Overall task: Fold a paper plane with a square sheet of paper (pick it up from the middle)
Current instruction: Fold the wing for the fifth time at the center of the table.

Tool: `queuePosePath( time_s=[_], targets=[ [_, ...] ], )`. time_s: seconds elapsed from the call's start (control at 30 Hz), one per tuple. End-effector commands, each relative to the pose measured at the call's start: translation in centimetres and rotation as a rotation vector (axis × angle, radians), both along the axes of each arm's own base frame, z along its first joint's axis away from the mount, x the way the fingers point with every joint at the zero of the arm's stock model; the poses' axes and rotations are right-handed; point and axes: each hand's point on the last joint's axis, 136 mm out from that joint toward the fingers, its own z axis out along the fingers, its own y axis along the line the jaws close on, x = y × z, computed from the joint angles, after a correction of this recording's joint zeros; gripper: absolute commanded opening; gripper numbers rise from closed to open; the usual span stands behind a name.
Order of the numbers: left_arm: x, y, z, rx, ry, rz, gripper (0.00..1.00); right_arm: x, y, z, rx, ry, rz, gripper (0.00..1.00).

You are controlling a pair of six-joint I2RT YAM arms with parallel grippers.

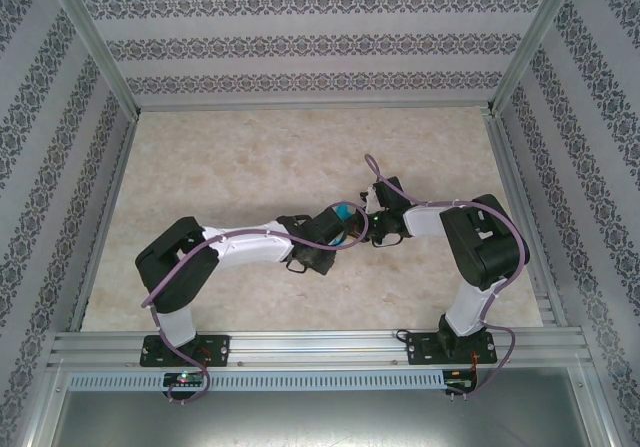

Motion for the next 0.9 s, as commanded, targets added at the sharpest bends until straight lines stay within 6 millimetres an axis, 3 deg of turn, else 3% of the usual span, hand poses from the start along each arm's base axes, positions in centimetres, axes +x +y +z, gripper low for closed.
queuePosePath(
  time_s=[0.0,0.47,0.87],
  targets=[
    [-0.4,0.0,-0.5,0.031,0.007,-0.017,0.23,-2.7,-2.8,-4.4,-0.154,0.130,-0.028,0.00],
    [-1.4,2.3,-0.7,0.127,0.014,-0.027,0.23,-2.8,-3.0,-4.8,-0.153,0.139,-0.032,0.00],
    [-2.3,3.6,-0.5,0.135,0.015,-0.021,0.14,-2.8,-3.0,-4.8,-0.154,0.138,-0.031,0.00]
  ],
)
